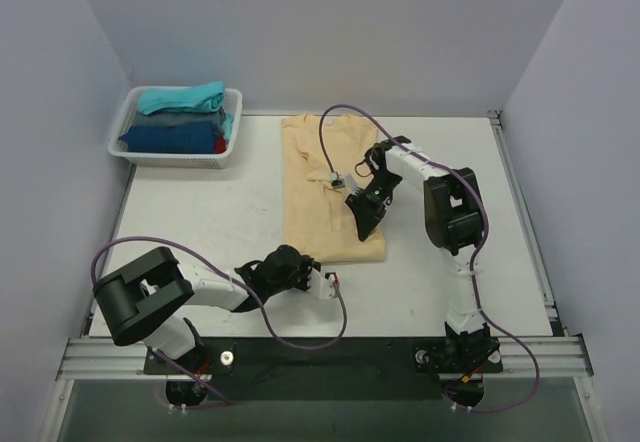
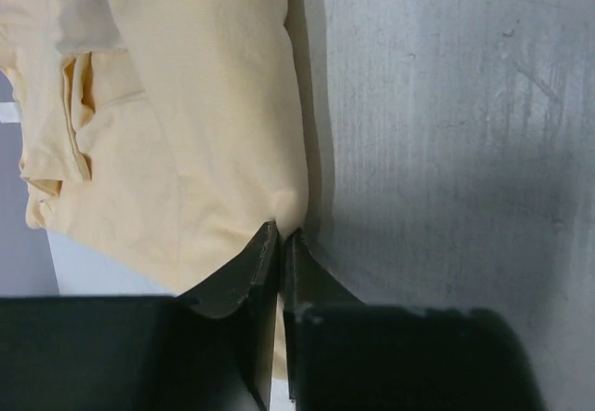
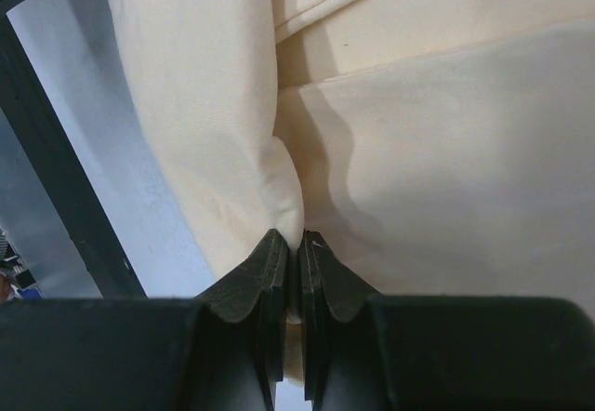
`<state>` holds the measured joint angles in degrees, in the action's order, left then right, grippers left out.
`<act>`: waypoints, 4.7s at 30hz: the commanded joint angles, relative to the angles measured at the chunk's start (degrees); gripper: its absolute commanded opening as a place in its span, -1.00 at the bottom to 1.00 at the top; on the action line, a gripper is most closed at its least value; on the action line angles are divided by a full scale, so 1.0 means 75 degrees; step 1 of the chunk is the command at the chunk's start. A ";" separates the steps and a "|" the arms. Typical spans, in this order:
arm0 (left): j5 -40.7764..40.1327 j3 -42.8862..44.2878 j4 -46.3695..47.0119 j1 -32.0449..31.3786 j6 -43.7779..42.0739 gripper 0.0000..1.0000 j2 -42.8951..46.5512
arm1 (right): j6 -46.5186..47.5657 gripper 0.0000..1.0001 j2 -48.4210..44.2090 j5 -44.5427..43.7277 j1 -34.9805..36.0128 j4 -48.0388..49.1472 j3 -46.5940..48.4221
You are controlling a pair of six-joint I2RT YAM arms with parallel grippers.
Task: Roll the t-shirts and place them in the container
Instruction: Roll the T-shirt to the center of the board.
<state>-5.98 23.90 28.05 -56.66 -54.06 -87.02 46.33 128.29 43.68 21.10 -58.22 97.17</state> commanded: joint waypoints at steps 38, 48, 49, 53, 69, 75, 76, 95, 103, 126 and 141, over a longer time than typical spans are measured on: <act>0.5226 0.3809 -0.5779 0.2411 0.2228 -1.00 -0.0338 | 0.1113 0.65 -0.9196 -0.0949 0.1042 0.9356 -0.9779; 0.5976 0.4406 -0.6365 0.2727 0.2309 -1.00 -0.0736 | 0.1394 0.65 -0.7941 -0.1266 0.1569 1.0164 -0.9580; 0.6035 0.4477 -0.6435 0.2785 0.2322 -1.00 -0.0818 | 0.1394 0.65 -0.7930 -0.1219 0.1615 1.0153 -0.9580; 0.6328 0.4653 -0.6670 0.2914 0.2404 -1.00 -0.0901 | 0.1464 0.66 -0.7778 -0.1358 0.1966 1.0292 -0.9674; 0.7312 0.5847 -0.8555 0.3617 0.1409 -1.00 -0.1650 | 0.0527 -0.52 -0.6593 -0.2240 0.1734 0.9031 -0.8129; 0.7839 0.7473 -1.0851 0.3887 0.0319 -1.00 -0.2739 | 0.0595 -0.62 -0.6255 -0.0658 0.1241 0.6278 -0.6807; 0.7921 0.7675 -1.1376 0.3980 0.0225 -1.00 -0.3065 | 0.0655 -0.63 -0.6033 -0.0494 0.1183 0.5543 -0.6571; 0.8321 1.1447 -1.4275 0.4344 0.0001 -1.00 -0.6161 | 0.1628 -0.66 -0.1334 0.1652 -0.0481 -0.0439 -0.1452; 0.8005 1.3007 -1.5107 0.4532 -0.0174 -1.00 -0.7439 | 0.1407 -0.66 0.0308 0.1618 -0.0587 -0.1941 0.0368; 0.8157 1.0139 -1.3175 0.4895 0.0363 -1.00 -0.5461 | 0.1299 -0.63 0.1727 0.2519 -0.0904 -0.3874 0.2818; 0.7242 1.0277 -1.2294 0.4907 0.1186 -1.00 -0.5657 | 0.0492 -0.62 0.2394 0.2485 -0.0868 -0.3863 0.2912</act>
<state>54.72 96.88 -63.51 -19.68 -42.59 -127.87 56.14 143.70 60.93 17.61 -75.50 118.56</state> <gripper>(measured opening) 0.032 0.193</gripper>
